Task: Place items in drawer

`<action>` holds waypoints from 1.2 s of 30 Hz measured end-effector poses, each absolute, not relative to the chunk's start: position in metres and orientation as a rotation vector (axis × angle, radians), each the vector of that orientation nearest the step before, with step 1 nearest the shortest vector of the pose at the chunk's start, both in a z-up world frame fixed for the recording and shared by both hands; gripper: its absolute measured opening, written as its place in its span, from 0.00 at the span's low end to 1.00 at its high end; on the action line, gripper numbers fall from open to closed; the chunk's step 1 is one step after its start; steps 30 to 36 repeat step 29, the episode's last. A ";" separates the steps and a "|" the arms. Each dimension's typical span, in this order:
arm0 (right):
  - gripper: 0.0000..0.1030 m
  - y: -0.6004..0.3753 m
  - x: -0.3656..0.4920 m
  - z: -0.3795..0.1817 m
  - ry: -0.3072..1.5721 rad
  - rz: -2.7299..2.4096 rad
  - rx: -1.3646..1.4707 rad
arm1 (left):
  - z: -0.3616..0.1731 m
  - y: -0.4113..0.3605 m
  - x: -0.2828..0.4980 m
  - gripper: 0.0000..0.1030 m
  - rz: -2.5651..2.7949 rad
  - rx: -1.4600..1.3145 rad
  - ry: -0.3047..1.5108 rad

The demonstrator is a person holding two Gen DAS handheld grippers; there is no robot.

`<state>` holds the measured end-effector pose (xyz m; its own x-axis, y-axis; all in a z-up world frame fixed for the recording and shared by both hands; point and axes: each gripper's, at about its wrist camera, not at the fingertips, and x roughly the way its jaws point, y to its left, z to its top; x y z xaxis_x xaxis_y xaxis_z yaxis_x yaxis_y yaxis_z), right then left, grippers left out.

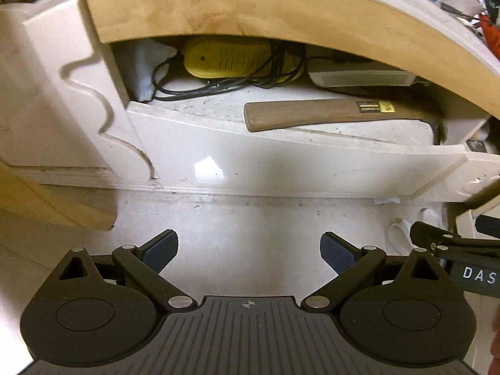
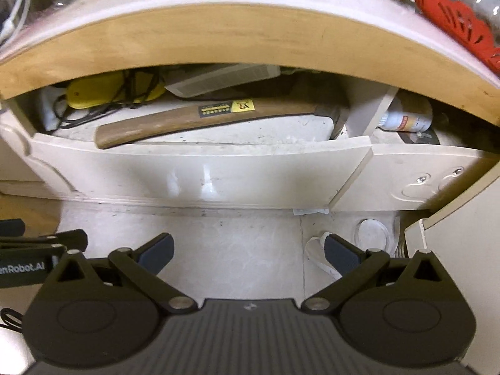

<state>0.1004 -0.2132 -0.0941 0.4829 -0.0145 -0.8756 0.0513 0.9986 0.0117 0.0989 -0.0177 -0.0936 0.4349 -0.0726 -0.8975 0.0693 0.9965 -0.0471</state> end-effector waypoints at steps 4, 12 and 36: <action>1.00 -0.209 0.081 -0.078 1.051 -0.021 0.042 | -0.075 -0.012 0.080 0.98 -0.092 -0.014 1.087; 1.00 -0.202 0.041 -0.054 1.008 0.007 0.028 | -0.051 -0.002 0.054 0.98 -0.092 -0.045 1.051; 1.00 -0.195 0.007 -0.039 0.985 0.039 0.010 | -0.037 -0.001 0.030 0.98 -0.103 -0.044 1.018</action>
